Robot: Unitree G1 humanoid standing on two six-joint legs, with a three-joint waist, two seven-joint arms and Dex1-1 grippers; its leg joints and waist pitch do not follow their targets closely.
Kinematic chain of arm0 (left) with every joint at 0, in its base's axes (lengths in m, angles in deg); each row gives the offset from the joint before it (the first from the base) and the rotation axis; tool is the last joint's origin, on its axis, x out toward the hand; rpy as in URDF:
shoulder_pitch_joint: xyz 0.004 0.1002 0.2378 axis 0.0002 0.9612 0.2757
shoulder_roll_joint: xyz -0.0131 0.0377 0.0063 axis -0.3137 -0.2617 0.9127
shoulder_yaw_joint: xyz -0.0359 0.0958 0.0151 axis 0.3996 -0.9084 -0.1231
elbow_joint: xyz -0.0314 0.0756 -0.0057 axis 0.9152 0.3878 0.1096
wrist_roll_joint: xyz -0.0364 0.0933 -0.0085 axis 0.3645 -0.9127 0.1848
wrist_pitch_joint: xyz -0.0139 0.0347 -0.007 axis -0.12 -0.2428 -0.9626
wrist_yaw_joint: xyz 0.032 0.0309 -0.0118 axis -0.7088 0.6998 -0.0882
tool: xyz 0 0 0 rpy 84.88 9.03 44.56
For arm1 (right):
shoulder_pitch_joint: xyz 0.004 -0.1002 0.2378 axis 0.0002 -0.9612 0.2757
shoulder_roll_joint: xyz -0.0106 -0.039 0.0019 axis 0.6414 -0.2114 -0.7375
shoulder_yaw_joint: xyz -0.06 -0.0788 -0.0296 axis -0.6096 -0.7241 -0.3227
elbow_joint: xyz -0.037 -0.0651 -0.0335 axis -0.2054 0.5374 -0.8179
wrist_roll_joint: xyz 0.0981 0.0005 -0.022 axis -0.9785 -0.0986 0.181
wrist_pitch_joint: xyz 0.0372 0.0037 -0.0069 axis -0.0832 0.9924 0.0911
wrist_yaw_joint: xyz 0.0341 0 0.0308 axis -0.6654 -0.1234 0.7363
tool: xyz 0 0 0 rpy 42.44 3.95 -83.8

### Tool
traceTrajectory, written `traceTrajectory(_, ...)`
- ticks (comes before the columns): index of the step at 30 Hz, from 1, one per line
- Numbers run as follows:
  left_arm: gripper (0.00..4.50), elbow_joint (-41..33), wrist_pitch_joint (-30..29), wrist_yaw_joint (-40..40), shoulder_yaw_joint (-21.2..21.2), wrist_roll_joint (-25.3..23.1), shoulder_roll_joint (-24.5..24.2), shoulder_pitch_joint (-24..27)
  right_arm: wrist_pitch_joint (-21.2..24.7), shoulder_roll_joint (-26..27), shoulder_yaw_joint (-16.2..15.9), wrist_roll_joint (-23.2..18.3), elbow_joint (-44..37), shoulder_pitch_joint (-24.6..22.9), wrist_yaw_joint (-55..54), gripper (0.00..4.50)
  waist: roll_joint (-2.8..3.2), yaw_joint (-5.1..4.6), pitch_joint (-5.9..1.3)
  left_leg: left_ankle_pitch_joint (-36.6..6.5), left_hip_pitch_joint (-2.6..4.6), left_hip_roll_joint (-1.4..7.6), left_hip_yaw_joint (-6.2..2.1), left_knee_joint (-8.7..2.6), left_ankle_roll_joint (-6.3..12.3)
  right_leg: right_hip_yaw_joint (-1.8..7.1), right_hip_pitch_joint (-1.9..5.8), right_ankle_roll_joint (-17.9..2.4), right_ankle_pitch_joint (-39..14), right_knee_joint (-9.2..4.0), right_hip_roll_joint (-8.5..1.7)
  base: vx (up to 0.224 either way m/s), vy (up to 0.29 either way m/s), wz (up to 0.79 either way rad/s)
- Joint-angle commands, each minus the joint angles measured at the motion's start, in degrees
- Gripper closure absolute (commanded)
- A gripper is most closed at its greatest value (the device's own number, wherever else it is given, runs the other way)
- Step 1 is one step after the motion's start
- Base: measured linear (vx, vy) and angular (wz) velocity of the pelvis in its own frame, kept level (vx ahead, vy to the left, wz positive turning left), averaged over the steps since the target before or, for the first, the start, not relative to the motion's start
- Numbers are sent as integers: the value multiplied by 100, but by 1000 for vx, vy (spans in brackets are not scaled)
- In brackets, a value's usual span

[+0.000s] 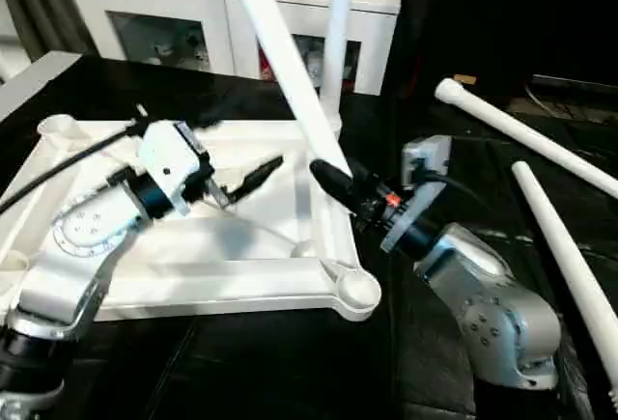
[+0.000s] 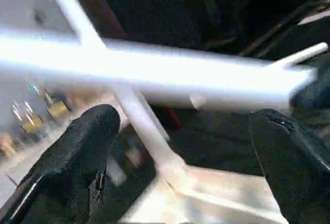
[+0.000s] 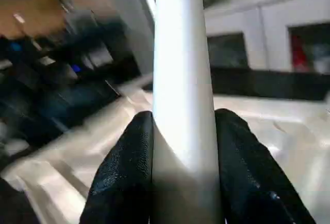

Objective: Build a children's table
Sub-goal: Insert table leg to table base

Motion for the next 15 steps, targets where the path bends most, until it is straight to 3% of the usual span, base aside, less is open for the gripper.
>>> traceTrajectory(1, 0, -111, 285, -21, 74, -207, -115, -104, -81, -127, 20, 159, 55, 102, -141, 321, -34, -12, -390, -244, 152, 369, -152, -396, 98, 274, 233, -1042, 547, -380, -474, 0, 0, 0)
traceTrajectory(8, 0, 473, 1230, 14, -279, -1194, -785, -188, -51, -461, 1, 268, 78, 210, 122, 321, -48, -14, -375, -516, 160, 371, -161, -413, 10, 283, 224, -841, 124, -401, -461, 0, 0, 0)
traceTrajectory(12, 0, 872, 1721, 52, -489, -1539, -829, -574, 17, -688, -121, 301, 99, 356, 297, 321, -51, 25, -387, -567, 196, 388, -148, -405, -31, 286, 200, -960, 123, -390, -482, 0, 0, 0)
traceTrajectory(13, 0, 1158, 1951, 53, -646, -1738, -816, -856, 62, -773, -214, 320, 95, 440, 390, 321, -98, 17, -378, -551, 173, 381, -146, -408, -10, 287, 216, -983, 131, -391, -486, 0, 0, 0)
traceTrajectory(15, 0, 1363, 2165, 43, -750, -1833, -776, -1084, 101, -821, -281, 333, 101, 487, 423, 321, -86, 27, -378, -567, 165, 377, -147, -407, -9, 288, 215, -985, 67, -391, -499, 0, 0, 0)
